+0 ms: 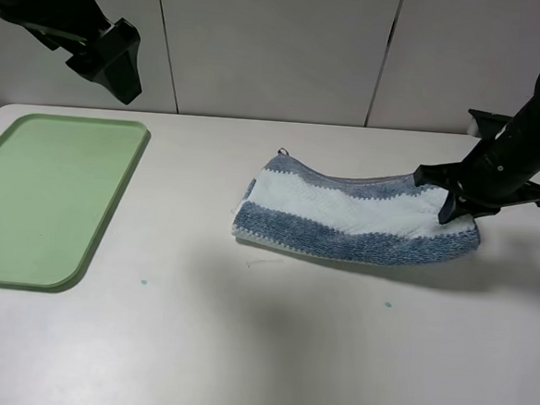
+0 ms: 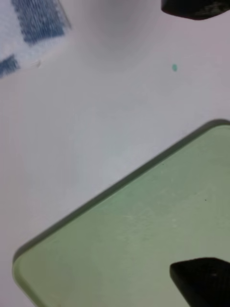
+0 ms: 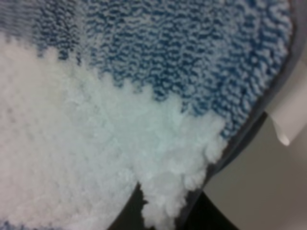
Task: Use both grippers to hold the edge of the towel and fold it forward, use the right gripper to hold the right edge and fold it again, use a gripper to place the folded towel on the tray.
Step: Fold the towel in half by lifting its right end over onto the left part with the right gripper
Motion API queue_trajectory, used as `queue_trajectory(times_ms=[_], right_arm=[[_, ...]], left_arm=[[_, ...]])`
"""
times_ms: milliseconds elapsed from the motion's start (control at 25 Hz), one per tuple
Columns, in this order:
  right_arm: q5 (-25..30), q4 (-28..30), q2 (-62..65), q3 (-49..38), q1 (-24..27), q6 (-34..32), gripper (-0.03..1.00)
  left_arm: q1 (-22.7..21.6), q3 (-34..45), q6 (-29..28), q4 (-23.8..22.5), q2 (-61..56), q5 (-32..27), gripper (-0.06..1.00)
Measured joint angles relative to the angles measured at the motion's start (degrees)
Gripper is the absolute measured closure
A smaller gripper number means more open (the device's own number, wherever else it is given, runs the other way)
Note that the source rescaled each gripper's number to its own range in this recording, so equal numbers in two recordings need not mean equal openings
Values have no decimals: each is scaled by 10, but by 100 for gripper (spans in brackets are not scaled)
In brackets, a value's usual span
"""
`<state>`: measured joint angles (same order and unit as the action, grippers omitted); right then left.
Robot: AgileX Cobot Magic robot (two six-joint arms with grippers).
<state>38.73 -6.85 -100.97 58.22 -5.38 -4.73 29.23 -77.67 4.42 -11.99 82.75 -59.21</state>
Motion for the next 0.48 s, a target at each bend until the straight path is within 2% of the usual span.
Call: queue_trajectory(times_ms=[480], right_arm=[[79,59,66,0,58,0,96]], left_arm=[[0,0,0,0,0,0,-5]])
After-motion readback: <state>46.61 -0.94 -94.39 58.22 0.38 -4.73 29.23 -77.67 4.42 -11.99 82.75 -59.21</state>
